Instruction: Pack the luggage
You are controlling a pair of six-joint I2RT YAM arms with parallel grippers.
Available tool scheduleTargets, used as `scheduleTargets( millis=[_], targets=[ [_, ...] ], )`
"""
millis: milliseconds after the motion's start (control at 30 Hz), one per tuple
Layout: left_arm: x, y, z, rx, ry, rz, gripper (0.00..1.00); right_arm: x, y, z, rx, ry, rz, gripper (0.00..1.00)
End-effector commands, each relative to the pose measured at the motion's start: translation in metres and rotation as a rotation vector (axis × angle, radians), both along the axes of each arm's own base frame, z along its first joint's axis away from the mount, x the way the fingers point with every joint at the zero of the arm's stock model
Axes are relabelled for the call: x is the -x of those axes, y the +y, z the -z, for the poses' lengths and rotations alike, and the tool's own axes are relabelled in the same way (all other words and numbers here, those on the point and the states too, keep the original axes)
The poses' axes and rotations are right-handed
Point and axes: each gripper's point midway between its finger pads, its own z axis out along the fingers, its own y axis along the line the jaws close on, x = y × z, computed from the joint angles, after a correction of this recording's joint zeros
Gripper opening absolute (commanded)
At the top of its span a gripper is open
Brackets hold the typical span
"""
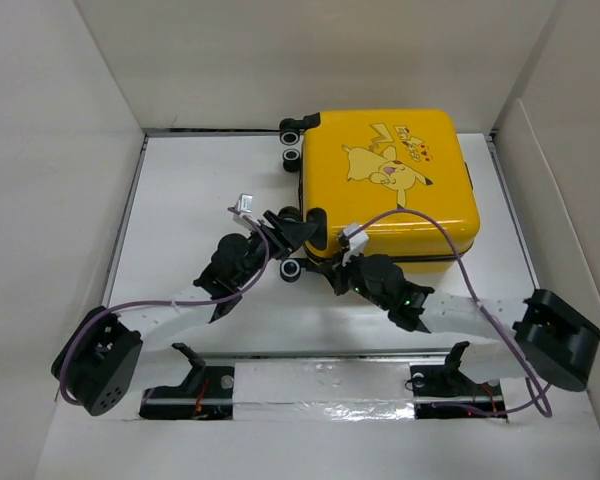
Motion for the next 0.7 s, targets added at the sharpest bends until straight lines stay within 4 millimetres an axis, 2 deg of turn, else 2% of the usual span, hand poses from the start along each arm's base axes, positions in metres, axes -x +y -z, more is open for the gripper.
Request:
scheduleTargets(
  millis=[0, 33, 67, 167, 200, 233, 267, 300, 333, 367, 400, 433, 467, 500, 533, 567, 600, 633, 667],
  targets=[
    [0.067, -0.032, -0.035, 0.043, -0.097, 0.332, 0.00, 0.052, 0.085, -0.072, -0.300, -0.089, -0.403, 0.00],
    [0.073, -0.031, -0.031, 0.061, -0.064, 0.350, 0.00, 0.049, 0.093, -0.079, -0.327, -0.113, -0.407, 0.00],
    [0.078, -0.027, -0.039, 0.089, -0.072, 0.354, 0.00, 0.049, 0.102, -0.088, -0.356, -0.135, -0.422, 0.00],
    [0.076, -0.013, -0.055, 0.111, -0.101, 0.279, 0.00, 0.043, 0.115, -0.088, -0.438, -0.130, -0.418, 0.00],
    [0.078, -0.008, -0.059, 0.094, -0.107, 0.263, 0.00, 0.043, 0.113, -0.084, -0.443, -0.119, -0.426, 0.00],
    [0.072, -0.003, -0.072, 0.084, -0.134, 0.220, 0.00, 0.046, 0.110, -0.084, -0.456, -0.116, -0.433, 0.00],
    [0.066, 0.002, -0.075, 0.027, -0.174, 0.180, 0.04, 0.040, 0.101, -0.087, -0.466, -0.120, -0.412, 0.00],
    [0.063, 0.010, -0.068, -0.041, -0.143, 0.138, 0.16, 0.041, 0.094, -0.084, -0.455, -0.114, -0.410, 0.00],
    [0.045, 0.025, -0.079, -0.066, -0.161, 0.022, 0.34, 0.046, 0.084, -0.064, -0.406, -0.069, -0.402, 0.00],
    [0.037, 0.034, -0.077, -0.103, -0.166, -0.028, 0.64, 0.046, 0.071, -0.074, -0.414, -0.089, -0.388, 0.00],
    [0.030, 0.044, -0.075, -0.121, -0.152, -0.062, 0.74, 0.048, 0.062, -0.070, -0.399, -0.081, -0.382, 0.00],
    [0.013, 0.061, -0.078, -0.133, -0.159, -0.126, 0.84, 0.055, 0.045, -0.064, -0.380, -0.067, -0.372, 0.00],
    [0.006, 0.070, -0.079, -0.136, -0.157, -0.154, 0.84, 0.059, 0.041, -0.044, -0.338, -0.023, -0.376, 0.00],
    [-0.004, 0.077, -0.074, -0.149, -0.140, -0.175, 0.84, 0.066, 0.030, -0.062, -0.370, -0.054, -0.386, 0.00],
    [-0.017, 0.095, -0.078, -0.150, -0.144, -0.211, 0.84, 0.073, 0.022, -0.052, -0.338, -0.022, -0.388, 0.00],
    [-0.025, 0.102, -0.079, -0.153, -0.149, -0.231, 0.83, 0.081, 0.013, -0.043, -0.319, -0.003, -0.392, 0.00],
    [-0.039, 0.108, -0.070, -0.163, -0.123, -0.255, 0.82, 0.088, 0.003, -0.064, -0.356, -0.044, -0.397, 0.00],
    [-0.046, 0.111, -0.069, -0.162, -0.113, -0.242, 0.81, 0.092, -0.005, -0.051, -0.310, 0.001, -0.384, 0.00],
    [-0.062, 0.125, -0.074, -0.159, -0.116, -0.276, 0.81, 0.091, -0.013, -0.051, -0.298, 0.001, -0.362, 0.00]
  ],
)
